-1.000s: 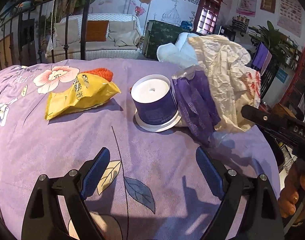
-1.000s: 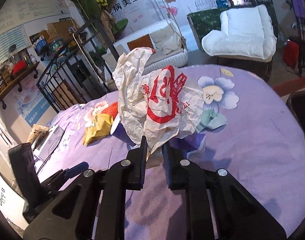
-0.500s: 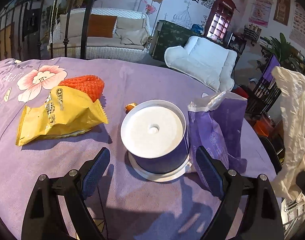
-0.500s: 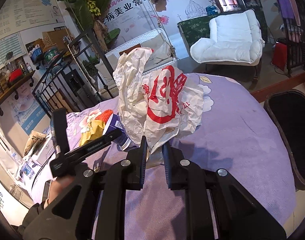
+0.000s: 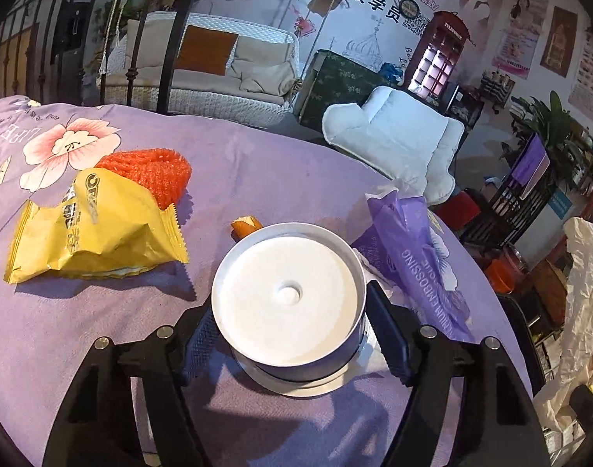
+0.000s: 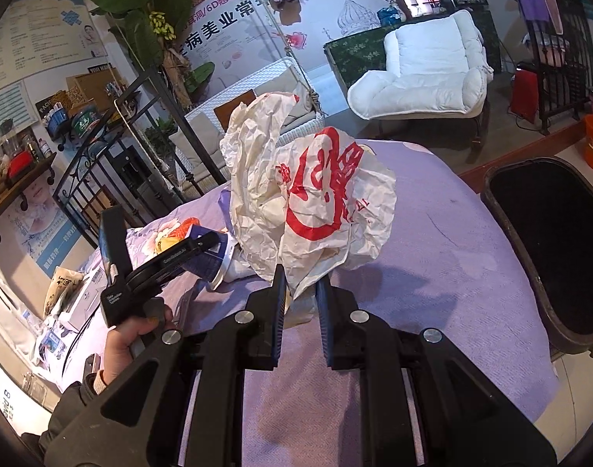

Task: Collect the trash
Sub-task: 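Grasp the purple-and-white paper cup with the left tool while the right tool holds the bag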

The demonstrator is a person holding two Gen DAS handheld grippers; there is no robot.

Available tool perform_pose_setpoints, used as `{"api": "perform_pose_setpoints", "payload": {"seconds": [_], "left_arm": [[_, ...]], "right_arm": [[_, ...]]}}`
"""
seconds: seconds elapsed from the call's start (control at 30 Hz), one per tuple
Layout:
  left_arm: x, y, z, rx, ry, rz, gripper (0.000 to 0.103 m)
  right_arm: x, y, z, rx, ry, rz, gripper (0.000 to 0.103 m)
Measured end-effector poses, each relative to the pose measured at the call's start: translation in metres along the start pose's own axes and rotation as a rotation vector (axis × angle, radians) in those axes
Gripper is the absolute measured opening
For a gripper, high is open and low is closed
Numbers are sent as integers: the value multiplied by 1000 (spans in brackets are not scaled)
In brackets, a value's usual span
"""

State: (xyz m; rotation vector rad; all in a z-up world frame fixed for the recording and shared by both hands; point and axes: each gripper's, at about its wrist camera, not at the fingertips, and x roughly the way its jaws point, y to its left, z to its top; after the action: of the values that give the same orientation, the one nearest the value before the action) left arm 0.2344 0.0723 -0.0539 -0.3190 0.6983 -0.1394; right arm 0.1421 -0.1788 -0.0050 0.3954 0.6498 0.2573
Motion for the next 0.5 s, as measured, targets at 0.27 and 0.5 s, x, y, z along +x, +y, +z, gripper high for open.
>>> {"api": "perform_pose_setpoints", "payload": {"seconds": [0.27,0.5], "left_arm": [[-61,-7,-8,8,-107,-5,70],[-104,-21,-27,15,-147,-55,70]], "right_arm": [[-8,2,-1,5,-21,10,17],[-17,-1,-6,-3,-24,-2,17]]}}
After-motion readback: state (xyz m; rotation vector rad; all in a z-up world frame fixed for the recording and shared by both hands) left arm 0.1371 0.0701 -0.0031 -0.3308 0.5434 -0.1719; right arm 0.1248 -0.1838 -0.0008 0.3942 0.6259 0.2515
